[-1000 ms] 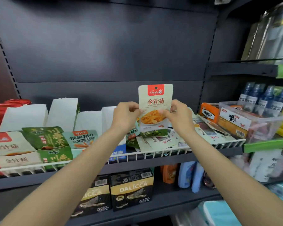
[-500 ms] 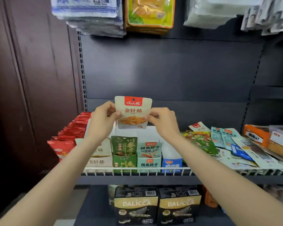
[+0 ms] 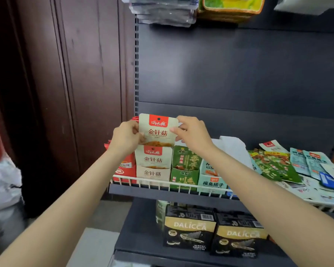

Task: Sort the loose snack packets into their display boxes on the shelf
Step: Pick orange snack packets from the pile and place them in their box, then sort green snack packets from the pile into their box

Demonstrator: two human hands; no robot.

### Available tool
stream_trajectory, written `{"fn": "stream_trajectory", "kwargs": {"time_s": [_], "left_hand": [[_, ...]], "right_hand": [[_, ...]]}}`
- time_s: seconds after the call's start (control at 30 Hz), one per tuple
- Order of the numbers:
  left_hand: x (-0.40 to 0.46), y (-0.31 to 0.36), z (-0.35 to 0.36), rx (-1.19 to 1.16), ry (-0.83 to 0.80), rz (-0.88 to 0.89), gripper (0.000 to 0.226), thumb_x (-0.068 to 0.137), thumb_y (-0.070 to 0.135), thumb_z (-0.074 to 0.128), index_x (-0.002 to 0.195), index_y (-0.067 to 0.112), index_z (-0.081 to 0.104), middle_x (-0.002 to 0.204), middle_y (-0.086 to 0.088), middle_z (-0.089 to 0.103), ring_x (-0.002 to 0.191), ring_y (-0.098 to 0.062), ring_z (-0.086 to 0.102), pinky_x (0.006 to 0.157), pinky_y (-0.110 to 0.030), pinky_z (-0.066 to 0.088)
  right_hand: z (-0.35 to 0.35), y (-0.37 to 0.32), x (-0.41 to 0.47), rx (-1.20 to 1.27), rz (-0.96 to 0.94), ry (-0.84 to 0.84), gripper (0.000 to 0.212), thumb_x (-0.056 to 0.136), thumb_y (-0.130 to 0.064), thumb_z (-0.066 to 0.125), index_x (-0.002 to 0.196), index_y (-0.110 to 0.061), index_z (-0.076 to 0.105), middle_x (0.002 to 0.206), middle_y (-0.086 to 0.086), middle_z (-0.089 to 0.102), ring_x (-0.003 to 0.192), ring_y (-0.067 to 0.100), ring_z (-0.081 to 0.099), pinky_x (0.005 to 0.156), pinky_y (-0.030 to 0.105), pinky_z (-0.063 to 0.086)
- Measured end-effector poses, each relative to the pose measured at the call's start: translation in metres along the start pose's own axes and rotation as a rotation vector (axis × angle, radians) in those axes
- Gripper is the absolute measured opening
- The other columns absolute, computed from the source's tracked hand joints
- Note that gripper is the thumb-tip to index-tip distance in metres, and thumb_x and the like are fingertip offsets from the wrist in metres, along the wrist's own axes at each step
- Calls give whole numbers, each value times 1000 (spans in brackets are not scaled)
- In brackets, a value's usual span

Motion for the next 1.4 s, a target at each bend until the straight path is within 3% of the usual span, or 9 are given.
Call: {"fn": "stream_trajectory", "kwargs": {"time_s": [0.1,0.17,0.3,0.5,0.77,0.93,1.1,1.23,1.4], "left_hand": [[-3,0,-3,38,80,37,23,89,16,61,112,12,58,93,1,65,100,-20,57,83,-33,46],[-4,1,-5,79,135,142,36,88,21,62,122,18,52,101,4,65,110,-23,51,90,-39,45],[-2,-1,-4,170,-57,191,15,91,28,60,105,24,60,109,-2,66,104,-25,59,88,-48,50],[-2,-1,-2,348,-269,226,21,98,23,48,100,16,67,102,0,67,92,-17,59,86,-38,50],[-5,6,1,444,-297,163,22,93,37,52,98,23,69,92,7,67,91,-19,60,92,-52,45],[-13,19,9,383,-129,212,17,92,31,54,96,24,68,87,11,65,88,-16,61,91,-47,46],[-27,58,37,199,-111,378,16,90,22,55,100,18,67,83,11,62,86,-15,62,79,-39,52],[-42,106,81,320,-43,480,22,91,22,49,108,18,63,97,5,68,98,-20,56,85,-37,46],[-64,167,163,184,-209,517,24,91,15,47,111,11,60,105,-7,64,101,-24,56,86,-38,46]], "right_hand": [[4,2,-1,-4,6,-111,4,92,-16,59,91,-13,61,102,6,71,79,17,69,69,37,57],[6,1,0,-31,7,-204,18,91,-16,59,75,-22,58,89,8,71,67,20,63,59,36,51],[5,0,2,-61,42,-281,20,96,-22,52,82,-10,60,72,2,60,48,11,39,49,25,30],[9,0,2,-70,67,-324,16,93,-17,56,102,-12,69,107,4,65,96,14,58,79,25,42],[3,-5,6,-33,125,-499,24,94,-14,50,103,-8,72,112,4,68,105,21,60,90,30,49],[-9,2,-1,55,123,-372,24,95,-17,48,104,-10,70,100,4,72,88,11,66,68,17,47],[-46,19,-19,118,125,-140,18,93,-17,52,95,-15,70,91,2,73,81,12,68,71,20,47],[-90,55,-45,65,171,110,18,92,-14,51,94,-17,69,84,-4,72,78,8,66,70,15,46],[-136,136,-83,-57,343,234,20,91,-10,51,96,-19,68,93,-3,71,86,14,64,69,27,46]]}}
Point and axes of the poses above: each hand's wrist, its own x-axis towards the middle knuckle, its own z-axis out of the palm, y = z × x, the point moved 2 cm from there along x, towards the middle knuckle
